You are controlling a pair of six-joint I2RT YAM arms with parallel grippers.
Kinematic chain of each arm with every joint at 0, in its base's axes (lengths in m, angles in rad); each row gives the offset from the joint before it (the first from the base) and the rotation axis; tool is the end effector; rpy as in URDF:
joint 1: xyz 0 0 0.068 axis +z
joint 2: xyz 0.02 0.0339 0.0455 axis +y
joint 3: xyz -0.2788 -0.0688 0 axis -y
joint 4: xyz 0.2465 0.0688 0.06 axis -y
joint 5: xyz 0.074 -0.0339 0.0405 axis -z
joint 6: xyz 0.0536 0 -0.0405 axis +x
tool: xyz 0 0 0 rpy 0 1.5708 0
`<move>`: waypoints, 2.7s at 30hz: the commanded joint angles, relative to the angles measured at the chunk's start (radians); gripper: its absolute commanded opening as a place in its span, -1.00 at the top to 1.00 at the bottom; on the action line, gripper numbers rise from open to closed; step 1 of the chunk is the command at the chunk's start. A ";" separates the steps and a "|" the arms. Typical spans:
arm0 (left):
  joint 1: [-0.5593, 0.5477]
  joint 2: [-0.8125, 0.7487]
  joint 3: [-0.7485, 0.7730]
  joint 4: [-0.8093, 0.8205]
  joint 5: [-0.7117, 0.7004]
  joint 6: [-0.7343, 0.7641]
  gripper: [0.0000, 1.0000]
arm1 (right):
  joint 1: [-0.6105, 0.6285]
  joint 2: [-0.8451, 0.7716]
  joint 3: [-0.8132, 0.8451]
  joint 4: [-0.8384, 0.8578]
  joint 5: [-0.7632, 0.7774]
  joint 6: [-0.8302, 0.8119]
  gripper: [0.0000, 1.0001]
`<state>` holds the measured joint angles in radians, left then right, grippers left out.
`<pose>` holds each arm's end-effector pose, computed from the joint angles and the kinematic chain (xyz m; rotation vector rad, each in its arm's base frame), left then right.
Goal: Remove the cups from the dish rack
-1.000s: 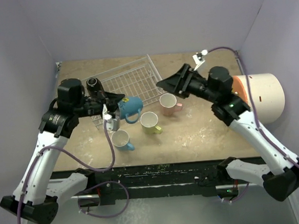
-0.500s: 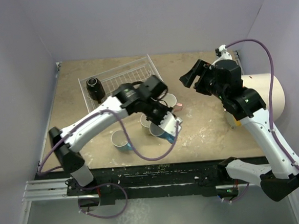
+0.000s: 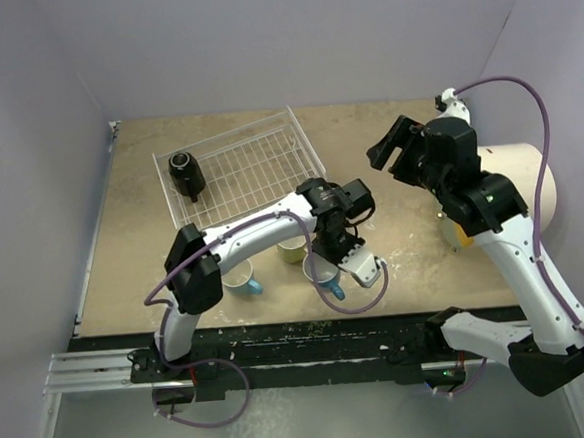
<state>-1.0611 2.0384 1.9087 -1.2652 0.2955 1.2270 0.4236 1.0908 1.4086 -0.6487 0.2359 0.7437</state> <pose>0.1912 -0.3740 0.2666 2.6692 1.1716 -0.4110 0.2111 0.0815 0.4538 0.4678 1.8755 0.5672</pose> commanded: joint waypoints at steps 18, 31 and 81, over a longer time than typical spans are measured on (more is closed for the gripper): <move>-0.100 0.137 0.063 0.103 -0.168 -0.055 0.98 | -0.020 -0.051 -0.020 0.003 0.006 -0.017 -0.60; -0.102 0.021 0.110 0.117 -0.176 -0.056 -0.87 | -0.019 -0.038 -0.002 0.004 -0.001 -0.036 -0.63; 1.004 -0.311 -0.423 0.643 -0.223 -1.056 -0.41 | 0.265 0.202 -0.040 0.256 0.039 -0.084 -1.00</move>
<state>-0.0551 1.6955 1.4986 -0.7116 0.1360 0.2176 0.6888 1.3327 1.3788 -0.4061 0.2405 0.6506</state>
